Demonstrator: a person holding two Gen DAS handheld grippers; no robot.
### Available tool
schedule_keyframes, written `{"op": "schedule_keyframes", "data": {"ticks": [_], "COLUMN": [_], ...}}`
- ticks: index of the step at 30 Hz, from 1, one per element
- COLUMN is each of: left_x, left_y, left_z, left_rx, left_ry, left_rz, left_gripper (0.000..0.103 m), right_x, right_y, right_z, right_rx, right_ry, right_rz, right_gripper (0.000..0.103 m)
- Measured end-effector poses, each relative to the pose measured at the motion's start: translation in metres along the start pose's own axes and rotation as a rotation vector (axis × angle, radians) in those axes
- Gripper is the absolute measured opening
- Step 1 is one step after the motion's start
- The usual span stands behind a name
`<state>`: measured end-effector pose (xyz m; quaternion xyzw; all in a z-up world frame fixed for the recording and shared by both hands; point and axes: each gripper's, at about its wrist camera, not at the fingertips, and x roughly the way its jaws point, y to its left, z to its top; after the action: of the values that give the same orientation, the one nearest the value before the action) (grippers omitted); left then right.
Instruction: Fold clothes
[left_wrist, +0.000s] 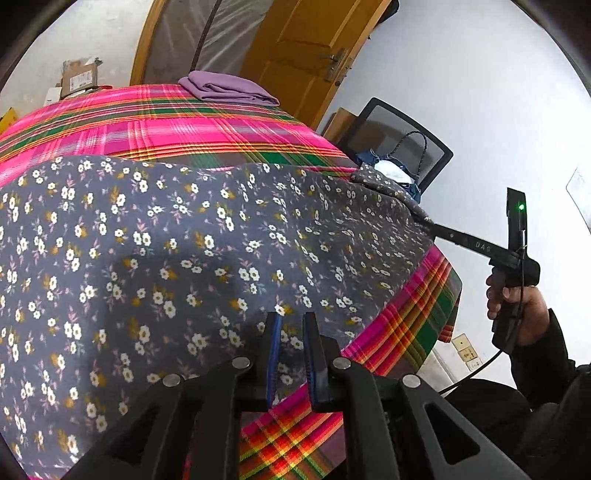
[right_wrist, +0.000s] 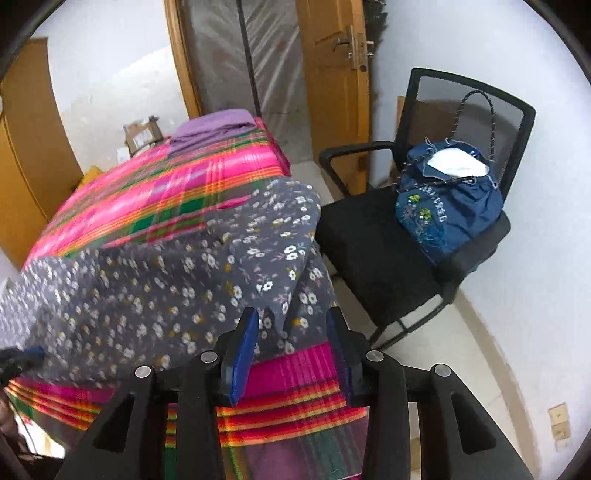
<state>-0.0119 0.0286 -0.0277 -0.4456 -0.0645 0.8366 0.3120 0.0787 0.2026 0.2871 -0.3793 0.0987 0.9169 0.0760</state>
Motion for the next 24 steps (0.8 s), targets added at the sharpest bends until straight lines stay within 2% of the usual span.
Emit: {"op": "schedule_keyframes", "data": {"ticks": [4, 9, 15, 20, 22, 23, 24], "left_x": [0.002, 0.005, 0.0, -0.001, 0.0, 0.001, 0.001], "left_y": [0.001, 0.001, 0.002, 0.004, 0.005, 0.005, 0.005], "left_z": [0.002, 0.004, 0.003, 0.004, 0.004, 0.005, 0.005], "left_rx": [-0.007, -0.01, -0.025, -0.036, -0.037, -0.037, -0.037], "left_ry": [0.0, -0.002, -0.021, -0.026, -0.024, -0.022, -0.02], "left_rz": [-0.009, -0.011, -0.001, 0.007, 0.006, 0.005, 0.005], "left_gripper": [0.011, 0.011, 0.011, 0.011, 0.011, 0.011, 0.011], "right_x": [-0.009, 0.013, 0.063, 0.087, 0.089, 0.089, 0.087], "right_y": [-0.007, 0.032, 0.069, 0.078, 0.076, 0.075, 0.072], "right_z": [0.011, 0.038, 0.053, 0.055, 0.055, 0.056, 0.057], "right_rx": [0.041, -0.175, -0.367, -0.433, -0.438, -0.438, -0.428], "right_ry": [-0.057, -0.062, 0.042, 0.105, 0.105, 0.101, 0.092], "right_rz": [-0.022, -0.033, -0.007, 0.001, -0.006, -0.011, -0.011], "right_gripper": [0.04, 0.04, 0.039, 0.039, 0.031, 0.014, 0.005]}}
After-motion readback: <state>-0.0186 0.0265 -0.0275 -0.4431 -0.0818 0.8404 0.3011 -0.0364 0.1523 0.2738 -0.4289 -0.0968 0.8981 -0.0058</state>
